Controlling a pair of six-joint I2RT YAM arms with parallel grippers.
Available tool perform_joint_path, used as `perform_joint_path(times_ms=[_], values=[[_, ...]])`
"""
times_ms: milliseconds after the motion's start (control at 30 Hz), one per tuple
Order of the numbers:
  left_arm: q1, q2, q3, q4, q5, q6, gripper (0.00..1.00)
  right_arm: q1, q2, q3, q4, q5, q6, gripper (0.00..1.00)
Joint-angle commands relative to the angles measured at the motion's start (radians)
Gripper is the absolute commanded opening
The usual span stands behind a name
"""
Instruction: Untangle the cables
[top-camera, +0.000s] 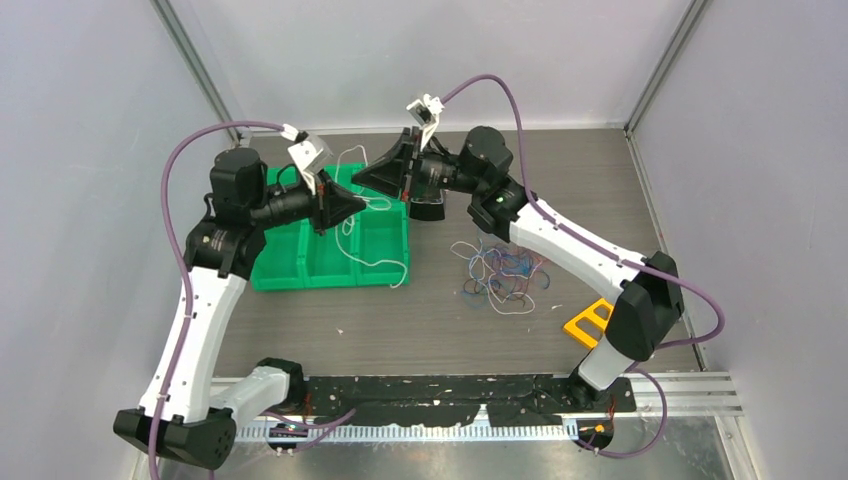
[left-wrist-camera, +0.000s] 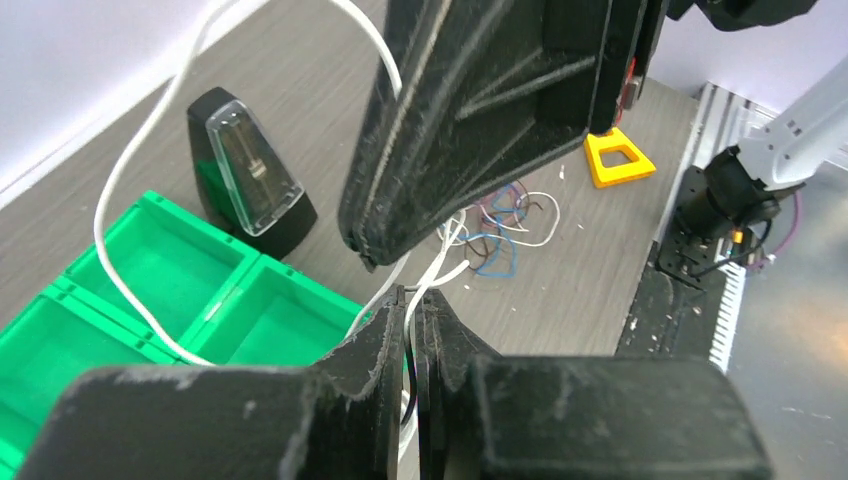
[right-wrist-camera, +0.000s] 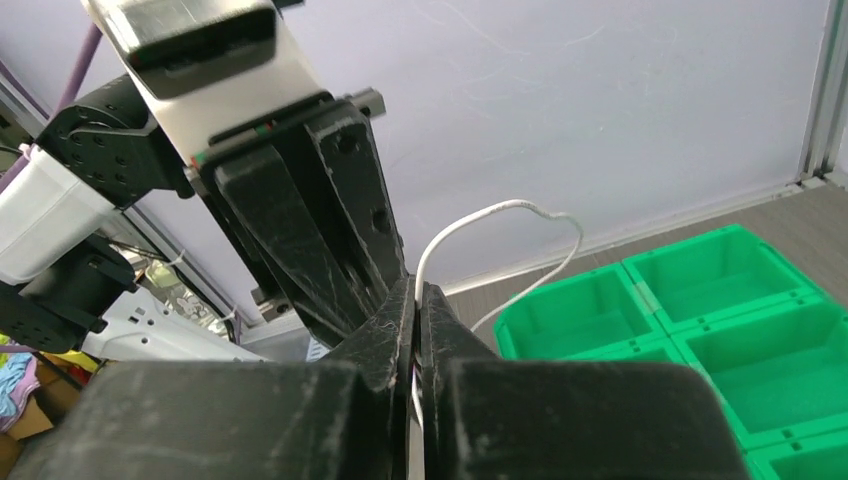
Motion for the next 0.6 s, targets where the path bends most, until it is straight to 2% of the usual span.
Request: perform_joint_path(times_ms=[0, 133, 333, 500, 567], values=[[-0.007, -0.059, -0.021, 0.108, -0.1, 0.006, 0.09, -0.003, -0.089, -0.04, 0.003, -0.01, 0.004, 0.05], [-0.007, -0.11, -0.073, 0.162, -0.2, 0.056, 0.09, -0.011, -0.127, -0.075, 0.002, -0.01, 0.022, 0.05], [-0.05, -0.077, -0.081, 0.151, -0.116, 0.097, 0.21, -0.012, -0.135, -0.094, 0.038, -0.015, 0.071, 0.05], [-0.1, -0.05, -0.085, 0.167, -0.121, 0.128, 0.34, -0.01, -0.133, -0.084, 0.068, -0.027, 0.11, 0.05], [-0.113, -0.029, -0.078, 0.173, -0.131, 0.129, 0.37, -0.01, -0.132, -0.084, 0.074, -0.035, 0.118, 0.06]])
